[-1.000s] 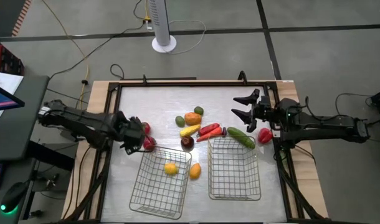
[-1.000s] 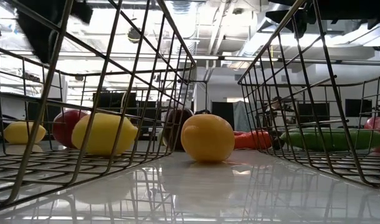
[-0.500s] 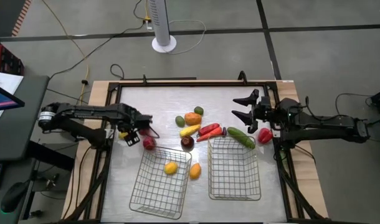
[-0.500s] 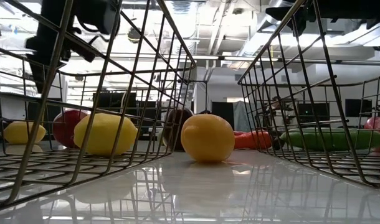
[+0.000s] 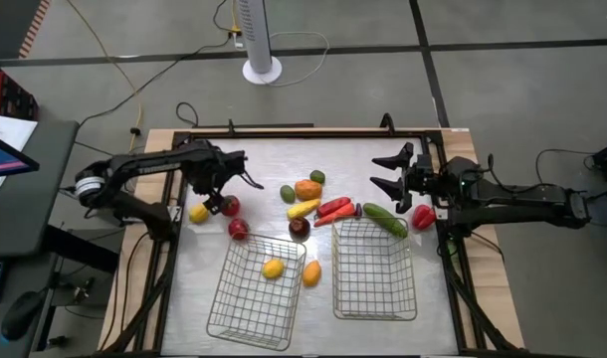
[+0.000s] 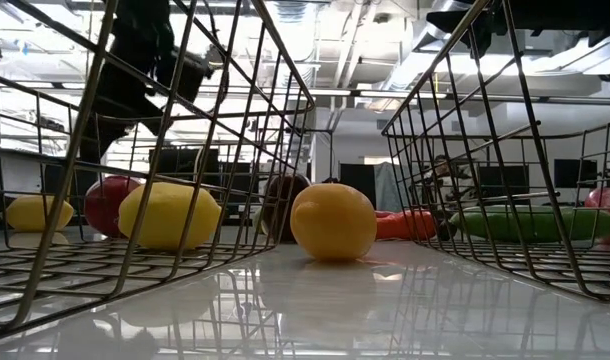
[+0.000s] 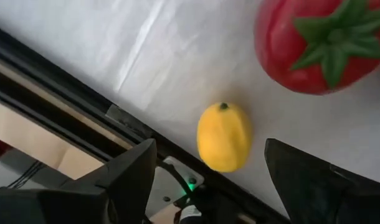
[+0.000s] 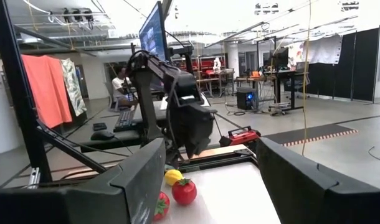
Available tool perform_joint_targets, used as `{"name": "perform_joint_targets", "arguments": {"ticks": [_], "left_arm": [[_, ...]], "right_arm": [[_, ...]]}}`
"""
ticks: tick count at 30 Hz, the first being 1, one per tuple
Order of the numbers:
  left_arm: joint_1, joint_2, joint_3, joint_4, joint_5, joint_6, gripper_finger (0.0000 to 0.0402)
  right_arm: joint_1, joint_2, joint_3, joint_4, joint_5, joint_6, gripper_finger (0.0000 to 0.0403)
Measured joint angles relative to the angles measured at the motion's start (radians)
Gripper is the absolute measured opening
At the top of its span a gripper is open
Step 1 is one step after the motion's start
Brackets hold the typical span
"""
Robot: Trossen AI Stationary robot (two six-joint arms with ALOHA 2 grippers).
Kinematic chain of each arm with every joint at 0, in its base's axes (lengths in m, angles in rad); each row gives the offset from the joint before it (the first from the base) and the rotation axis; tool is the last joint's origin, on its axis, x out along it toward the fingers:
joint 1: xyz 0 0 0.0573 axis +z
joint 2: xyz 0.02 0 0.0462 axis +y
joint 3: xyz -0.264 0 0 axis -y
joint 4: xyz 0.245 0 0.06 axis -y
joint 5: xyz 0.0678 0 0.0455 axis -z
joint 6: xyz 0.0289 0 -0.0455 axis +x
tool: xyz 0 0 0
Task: Sort produce into baskets
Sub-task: Put the top yellow lemon into the left wire basket
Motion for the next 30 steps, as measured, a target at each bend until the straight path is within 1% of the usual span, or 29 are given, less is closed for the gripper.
{"name": "perform_joint_targets", "arguments": {"ticks": [3,6,10,12,14,20,26,30], "left_arm": [[0.012,0.045,0.0,0.001,0.001,0.04,0.0286],[0.023,0.058,-0.01,0.007,0.016,0.065,0.0286],[0.049,0.021,-0.104,0.067,0.093,0.102,0.0286],[0.062,-0.006,-0.163,0.092,0.107,0.107,0.0286],[0.065,-0.02,-0.197,0.112,0.105,0.105,0.0286],[0.02,-0.022,-0.193,0.121,0.042,0.089,0.0286],[-0.018,-0.018,-0.196,0.12,0.038,0.079,0.0286],[-0.022,0.011,-0.196,0.123,0.039,0.065,0.0286]], "right_arm": [[0.0,0.0,0.0,-0.005,-0.001,-0.003,0.0281],[0.0,-0.001,0.0,-0.018,-0.003,-0.009,0.0281],[0.0,-0.022,0.0,-0.045,-0.003,-0.009,0.0281],[0.0,-0.039,0.0,-0.061,-0.003,-0.005,0.0281],[0.0,-0.051,0.0,-0.061,-0.003,-0.005,0.0281],[0.0,-0.061,0.001,-0.042,-0.003,0.003,0.0281],[0.001,-0.056,0.001,-0.043,-0.015,0.01,0.0281],[0.002,-0.056,0.001,-0.043,-0.022,0.009,0.0281]]}}
